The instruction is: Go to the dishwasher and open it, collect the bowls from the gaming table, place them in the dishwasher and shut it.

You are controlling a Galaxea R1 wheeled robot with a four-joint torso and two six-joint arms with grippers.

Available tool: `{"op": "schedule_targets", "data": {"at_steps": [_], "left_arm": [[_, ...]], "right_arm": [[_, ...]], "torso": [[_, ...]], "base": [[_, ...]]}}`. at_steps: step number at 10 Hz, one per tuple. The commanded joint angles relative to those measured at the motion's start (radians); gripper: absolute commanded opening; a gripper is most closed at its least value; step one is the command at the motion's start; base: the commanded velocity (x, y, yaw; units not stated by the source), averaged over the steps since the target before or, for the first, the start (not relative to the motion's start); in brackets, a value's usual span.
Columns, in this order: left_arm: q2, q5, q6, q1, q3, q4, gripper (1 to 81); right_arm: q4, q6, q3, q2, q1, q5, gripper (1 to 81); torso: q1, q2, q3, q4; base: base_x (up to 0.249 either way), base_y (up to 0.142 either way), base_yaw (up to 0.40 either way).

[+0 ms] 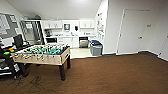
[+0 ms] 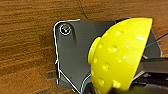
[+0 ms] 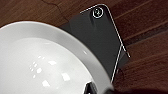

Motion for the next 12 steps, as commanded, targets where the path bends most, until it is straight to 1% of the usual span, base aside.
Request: {"op": "schedule_targets", "data": {"at_steps": [1,12], "left_arm": [[-0.018,0.035,0.003,-0.045,-0.004,0.002,1.0],[-0.014,0.035,0.003,-0.045,-0.003,0.002,1.0]], "right_arm": [[-0.016,-0.006,0.011,-0.017,0.043,-0.060,1.0],[-0.016,-0.006,0.003,-0.010,0.041,-0.060,1.0]], "torso": [[0.000,0.000,0.000,0.000],[0.000,0.000,0.000,0.000]], "base": [[0.173,0.000,0.000],[0.173,0.000,0.000]]}}
